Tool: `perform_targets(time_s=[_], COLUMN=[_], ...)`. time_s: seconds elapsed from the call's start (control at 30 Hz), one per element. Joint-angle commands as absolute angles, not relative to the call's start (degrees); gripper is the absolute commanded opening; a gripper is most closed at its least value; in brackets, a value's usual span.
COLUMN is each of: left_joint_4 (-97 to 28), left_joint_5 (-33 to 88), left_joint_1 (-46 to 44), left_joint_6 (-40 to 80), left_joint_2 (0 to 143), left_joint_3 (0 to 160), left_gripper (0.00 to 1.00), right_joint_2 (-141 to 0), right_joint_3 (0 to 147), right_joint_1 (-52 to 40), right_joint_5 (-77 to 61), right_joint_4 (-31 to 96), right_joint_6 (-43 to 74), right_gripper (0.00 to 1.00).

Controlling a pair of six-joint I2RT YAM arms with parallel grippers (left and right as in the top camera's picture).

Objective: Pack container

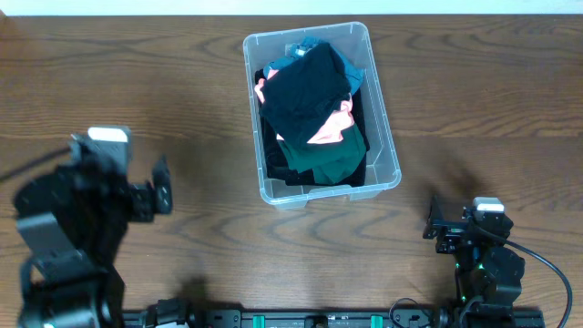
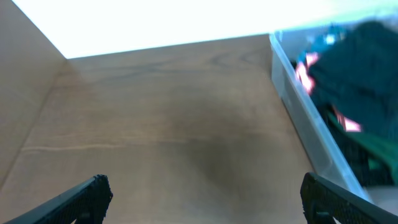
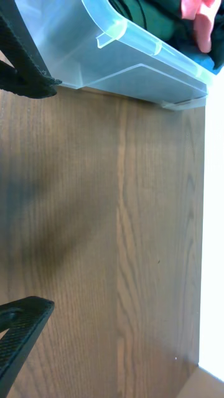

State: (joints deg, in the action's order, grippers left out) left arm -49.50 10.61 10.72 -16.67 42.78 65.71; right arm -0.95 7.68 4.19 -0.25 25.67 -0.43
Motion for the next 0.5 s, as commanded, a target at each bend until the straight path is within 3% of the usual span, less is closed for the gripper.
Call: perform_targets(time_s=[0.0, 0.47], left_joint_4=[-47.2, -32.0], left_joint_5=[8.1, 13.1], left_joint_1=[8.7, 7.4], left_joint_6=[-18.2, -18.2], left_joint_2=[37.9, 16.1], left_joint_3=[57.7, 23.8], left_gripper=[0.98, 0.98], right_joint_2=[-0.4, -0.4], right_joint_3=[7.4, 7.4], right_joint_1=[4.4, 4.4], right_joint_5=[-0.5, -0.5], right_joint_4=[25.7, 25.7], right_joint_6=[0.4, 0.4], right_gripper=[0.99, 0.99])
